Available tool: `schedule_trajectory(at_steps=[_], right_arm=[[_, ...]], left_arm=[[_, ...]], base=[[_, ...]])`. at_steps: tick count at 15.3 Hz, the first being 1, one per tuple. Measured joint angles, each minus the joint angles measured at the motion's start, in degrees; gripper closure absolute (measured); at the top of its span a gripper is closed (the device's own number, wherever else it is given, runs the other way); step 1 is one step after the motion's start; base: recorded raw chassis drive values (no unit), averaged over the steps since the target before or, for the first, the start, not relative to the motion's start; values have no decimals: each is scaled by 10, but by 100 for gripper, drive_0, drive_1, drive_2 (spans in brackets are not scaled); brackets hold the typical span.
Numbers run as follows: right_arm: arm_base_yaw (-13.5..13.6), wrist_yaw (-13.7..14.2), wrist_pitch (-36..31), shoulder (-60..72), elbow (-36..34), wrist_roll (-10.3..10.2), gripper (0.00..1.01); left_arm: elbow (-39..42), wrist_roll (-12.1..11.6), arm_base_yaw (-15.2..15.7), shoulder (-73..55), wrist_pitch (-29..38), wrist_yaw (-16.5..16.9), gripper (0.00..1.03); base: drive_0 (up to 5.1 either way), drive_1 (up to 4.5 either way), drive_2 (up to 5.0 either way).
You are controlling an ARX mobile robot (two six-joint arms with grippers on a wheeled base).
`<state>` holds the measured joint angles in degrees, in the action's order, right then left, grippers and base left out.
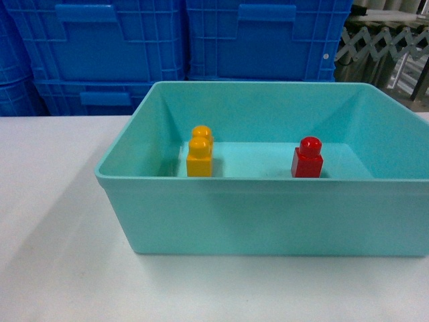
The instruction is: Pick red block from blue box to shelf
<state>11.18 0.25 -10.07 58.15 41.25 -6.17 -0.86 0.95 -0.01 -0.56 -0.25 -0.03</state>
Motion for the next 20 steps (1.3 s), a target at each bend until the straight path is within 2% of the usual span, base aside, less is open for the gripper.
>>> schedule_trajectory(at_steps=[2, 4, 5, 7, 8, 11, 13, 15, 17, 20], right_arm=[[33, 2, 74, 165, 163, -35, 3], [50, 17, 169, 300, 287, -84, 3], [60, 34, 210, 361, 346, -113, 3], [69, 45, 244, 424, 408, -139, 3], [74, 47, 245, 437, 409, -145, 3], [82, 71, 204, 446, 349, -147, 3], [88, 101, 167, 451, 302, -122, 3], [107, 106, 138, 472, 266, -102, 3], [121, 104, 133, 480, 265, -103, 3], [128, 129, 133, 520, 288, -103, 3]], left_arm=[[0, 0, 0, 0, 0, 0, 5], [0, 0, 0, 0, 0, 0, 5], [0, 0, 0, 0, 0, 0, 5], [0, 0, 0, 0, 0, 0, 5], [0, 0, 0, 0, 0, 0, 5], [0, 0, 0, 0, 0, 0, 5], [0, 0, 0, 0, 0, 0, 5], [0, 0, 0, 0, 0, 0, 5], [0, 0, 0, 0, 0, 0, 5], [0, 0, 0, 0, 0, 0, 5]], base=[[0, 0, 0], [0, 0, 0], [0, 0, 0], [0, 0, 0], [0, 0, 0], [0, 0, 0], [0, 0, 0], [0, 0, 0], [0, 0, 0], [0, 0, 0]])
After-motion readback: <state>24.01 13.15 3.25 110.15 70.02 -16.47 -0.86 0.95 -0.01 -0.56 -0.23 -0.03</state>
